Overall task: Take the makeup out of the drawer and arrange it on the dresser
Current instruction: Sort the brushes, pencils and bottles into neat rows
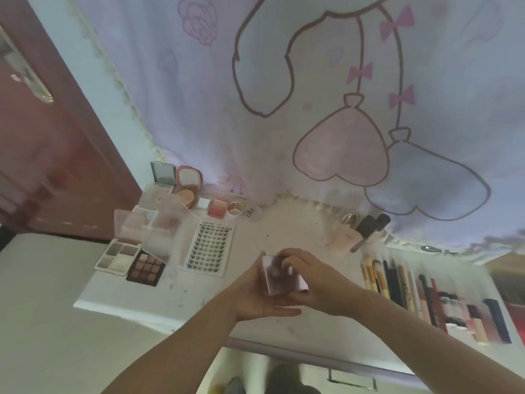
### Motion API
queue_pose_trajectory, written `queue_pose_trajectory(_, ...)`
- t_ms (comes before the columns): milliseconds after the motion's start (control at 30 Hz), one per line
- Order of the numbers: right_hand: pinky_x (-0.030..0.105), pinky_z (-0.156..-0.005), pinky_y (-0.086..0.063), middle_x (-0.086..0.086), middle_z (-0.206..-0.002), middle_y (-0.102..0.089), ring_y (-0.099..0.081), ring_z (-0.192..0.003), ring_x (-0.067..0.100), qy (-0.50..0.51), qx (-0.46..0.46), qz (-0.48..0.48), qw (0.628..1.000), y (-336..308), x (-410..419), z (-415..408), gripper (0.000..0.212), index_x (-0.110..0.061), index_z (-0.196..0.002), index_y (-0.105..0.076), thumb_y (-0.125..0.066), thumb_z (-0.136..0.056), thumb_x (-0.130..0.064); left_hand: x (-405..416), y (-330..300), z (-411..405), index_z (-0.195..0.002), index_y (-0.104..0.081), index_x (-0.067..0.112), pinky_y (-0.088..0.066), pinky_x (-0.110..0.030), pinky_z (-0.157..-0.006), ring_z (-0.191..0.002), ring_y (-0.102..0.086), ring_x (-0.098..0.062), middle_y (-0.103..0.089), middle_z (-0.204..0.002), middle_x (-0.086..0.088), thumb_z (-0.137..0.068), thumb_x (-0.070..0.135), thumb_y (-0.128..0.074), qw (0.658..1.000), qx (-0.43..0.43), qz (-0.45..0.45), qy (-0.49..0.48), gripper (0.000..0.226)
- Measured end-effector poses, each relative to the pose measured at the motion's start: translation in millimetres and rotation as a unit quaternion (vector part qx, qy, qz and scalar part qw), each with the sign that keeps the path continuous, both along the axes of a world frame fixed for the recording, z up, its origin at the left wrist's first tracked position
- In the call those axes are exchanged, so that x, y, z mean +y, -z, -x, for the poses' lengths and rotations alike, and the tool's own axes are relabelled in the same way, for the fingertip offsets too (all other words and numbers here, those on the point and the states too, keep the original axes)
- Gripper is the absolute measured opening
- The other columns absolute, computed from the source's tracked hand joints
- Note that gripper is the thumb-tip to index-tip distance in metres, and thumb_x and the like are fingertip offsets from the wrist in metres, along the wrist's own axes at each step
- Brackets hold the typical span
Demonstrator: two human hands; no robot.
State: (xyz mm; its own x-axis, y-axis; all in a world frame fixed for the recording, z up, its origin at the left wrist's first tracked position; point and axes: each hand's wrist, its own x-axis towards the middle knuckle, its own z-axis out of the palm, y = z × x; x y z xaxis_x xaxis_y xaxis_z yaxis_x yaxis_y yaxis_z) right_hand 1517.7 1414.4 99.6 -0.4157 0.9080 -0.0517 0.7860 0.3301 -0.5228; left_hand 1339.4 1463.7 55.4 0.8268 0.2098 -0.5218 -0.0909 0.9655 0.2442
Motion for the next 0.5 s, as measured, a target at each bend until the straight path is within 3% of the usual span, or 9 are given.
queue_pose_trajectory(67,0.006,-0.089,-0.031,-0.009,-0.148,-0.031,-0.032,-0.129,0.007,-0.033,-0.01,0.008,0.999,-7.0,-1.1,19.1,0.037,-0.018,-0.118,-0.048,-0.063,-0.084,-0.018,-1.5,-6.9,19.8,-0.129,-0.057,0.011,-0.039,-0.061,-0.098,-0.121,-0.051,-0.04,-0.053,-0.133,-0.019,-0.09,0.054,-0.05,0.999,-0.026,0.009,-0.039,0.058)
queue_pose_trajectory(133,0.001,-0.089,-0.03,-0.01,-0.153,-0.024,-0.027,-0.135,0.003,-0.033,-0.005,0.023,0.999,-9.3,-2.5,34.9,0.034,-0.018,-0.118,-0.05,-0.057,-0.086,-0.011,-2.2,-8.9,34.2,-0.124,-0.062,0.012,-0.041,-0.056,-0.099,-0.113,-0.057,-0.038,-0.058,-0.125,-0.017,-0.092,0.035,-0.057,0.995,-0.036,0.022,-0.091,0.04)
queue_pose_trajectory(233,0.0,-0.091,-0.027,-0.006,-0.146,-0.036,-0.035,-0.127,0.0,0.09,0.06,0.068,0.992,-7.8,-0.6,60.4,0.026,-0.017,-0.114,-0.056,-0.049,-0.09,-0.011,-4.9,-10.6,45.2,-0.104,-0.072,0.007,-0.05,-0.044,-0.087,-0.09,-0.066,-0.031,-0.068,-0.106,-0.016,-0.082,0.022,-0.061,0.988,-0.01,-0.013,-0.156,0.029)
queue_pose_trajectory(300,0.019,-0.092,-0.043,-0.004,-0.129,-0.051,-0.052,-0.116,0.012,0.229,0.108,0.147,0.956,-8.2,5.4,79.8,0.017,-0.019,-0.11,-0.054,-0.048,-0.096,-0.027,-6.5,-12.8,47.0,-0.108,-0.068,0.008,-0.051,-0.043,-0.083,-0.09,-0.064,-0.029,-0.067,-0.108,-0.018,-0.085,0.022,-0.056,0.978,0.047,-0.086,-0.186,0.03)
queue_pose_trajectory(367,0.035,-0.079,-0.058,-0.005,-0.116,-0.057,-0.063,-0.1,0.015,0.319,0.216,0.28,0.879,-12.4,11.0,98.1,0.03,-0.019,-0.107,-0.051,-0.05,-0.093,-0.045,-8.7,-13.4,49.1,-0.119,-0.06,0.013,-0.054,-0.043,-0.077,-0.1,-0.062,-0.031,-0.061,-0.12,-0.019,-0.095,0.02,-0.048,0.962,0.091,-0.151,-0.208,0.028)
queue_pose_trajectory(433,0.036,-0.065,-0.06,-0.001,-0.109,-0.061,-0.068,-0.091,0.016,0.344,0.318,0.349,0.812,-18.4,14.7,108.7,0.039,-0.017,-0.108,-0.05,-0.057,-0.087,-0.05,-11.6,-11.0,55.1,-0.127,-0.053,0.021,-0.051,-0.045,-0.075,-0.113,-0.059,-0.033,-0.06,-0.125,-0.017,-0.099,0.019,-0.042,0.951,0.098,-0.198,-0.216,0.031)
queue_pose_trajectory(500,0.033,-0.061,-0.059,0.002,-0.105,-0.064,-0.069,-0.088,0.015,0.33,0.334,0.342,0.814,-20.9,15.6,114.4,0.041,-0.017,-0.106,-0.051,-0.064,-0.083,-0.048,-14.2,-10.8,66.1,-0.132,-0.046,0.022,-0.048,-0.051,-0.079,-0.116,-0.057,-0.036,-0.058,-0.127,-0.02,-0.098,0.016,-0.042,0.95,0.081,-0.212,-0.213,0.035)
